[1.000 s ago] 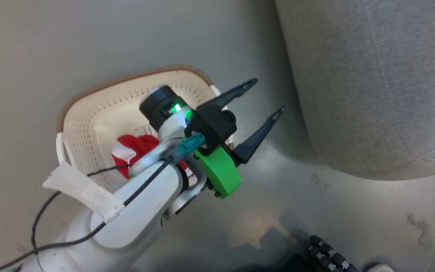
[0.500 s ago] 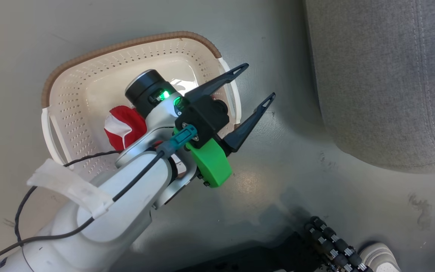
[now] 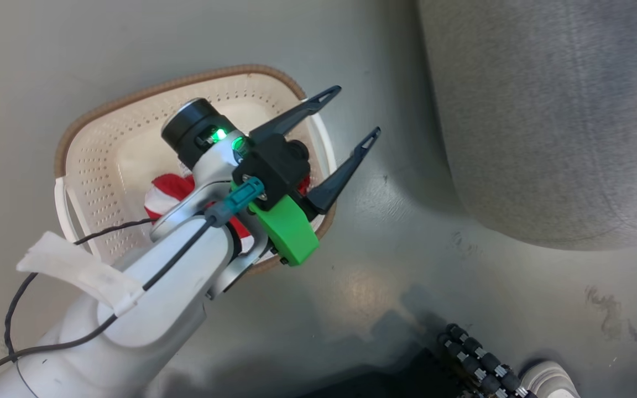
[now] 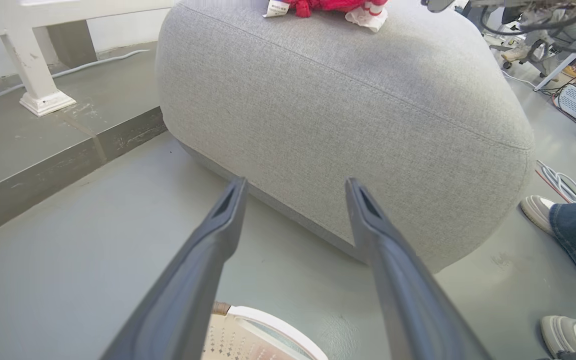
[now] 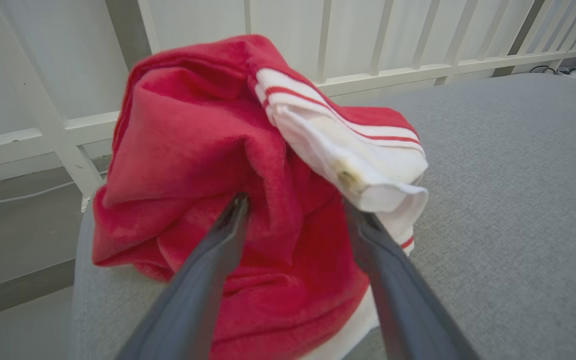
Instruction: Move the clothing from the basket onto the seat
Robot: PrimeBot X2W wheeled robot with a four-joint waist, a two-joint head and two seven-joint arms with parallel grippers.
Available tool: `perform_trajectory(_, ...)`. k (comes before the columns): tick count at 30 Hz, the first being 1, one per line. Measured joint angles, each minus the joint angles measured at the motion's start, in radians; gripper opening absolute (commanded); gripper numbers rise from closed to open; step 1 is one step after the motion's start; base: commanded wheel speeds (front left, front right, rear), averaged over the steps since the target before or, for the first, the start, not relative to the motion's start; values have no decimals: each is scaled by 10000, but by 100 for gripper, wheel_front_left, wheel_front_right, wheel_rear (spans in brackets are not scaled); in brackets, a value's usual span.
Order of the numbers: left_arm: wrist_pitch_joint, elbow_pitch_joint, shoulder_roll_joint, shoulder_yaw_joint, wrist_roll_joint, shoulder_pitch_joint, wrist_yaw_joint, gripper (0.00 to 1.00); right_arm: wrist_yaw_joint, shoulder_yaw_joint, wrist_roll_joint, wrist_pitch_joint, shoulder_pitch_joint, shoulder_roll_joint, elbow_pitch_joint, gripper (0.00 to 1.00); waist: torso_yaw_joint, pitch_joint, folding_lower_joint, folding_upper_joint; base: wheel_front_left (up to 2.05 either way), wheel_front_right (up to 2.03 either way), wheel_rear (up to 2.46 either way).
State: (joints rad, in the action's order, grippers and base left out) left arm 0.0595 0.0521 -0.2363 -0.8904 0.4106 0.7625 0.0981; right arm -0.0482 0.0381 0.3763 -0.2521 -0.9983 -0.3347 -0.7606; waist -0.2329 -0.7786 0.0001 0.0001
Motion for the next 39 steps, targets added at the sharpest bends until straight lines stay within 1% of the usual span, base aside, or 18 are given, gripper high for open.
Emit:
perform_trajectory(4,161,90,-17,81,75,-25,4,100,171,-84,-75,-27,176,194,-35,100,-147,280,0,0,0,0,0)
perform_trajectory(6,232,150,-17,82,111,-47,31,100,217,-79,-153,-27,337,186,52,100,-215,437,0,0,0,0,0)
perform_trajectory(14,786,625,2,232,274,-284,33,100,391,-50,-750,-27,1035,113,1007,100,-370,1212,-1,0,0,0,0)
perform_trajectory(17,1018,861,13,435,339,-426,25,100,426,-81,-848,-27,1399,203,1185,100,-355,1562,-1,0,0,0,0)
perform_trajectory(20,1308,1095,38,685,650,-552,-105,100,575,-150,-903,-27,1720,343,1375,100,-286,1933,-1,0,0,0,0)
perform_trajectory(27,1628,1687,75,1373,949,-1036,-443,100,848,-610,-1335,-27,2383,853,1894,100,91,2818,-1,0,0,0,0)
perform_trajectory(32,1814,2102,100,1944,1430,-1600,-744,100,1007,-959,-1499,-27,2945,1179,2071,100,505,3445,-1,0,0,0,0)
perform_trajectory(39,1904,2600,201,2692,1870,-2533,-1212,100,1005,-1129,-1622,-27,4172,1597,2280,100,1181,4345,-2,-1,0,0,0)
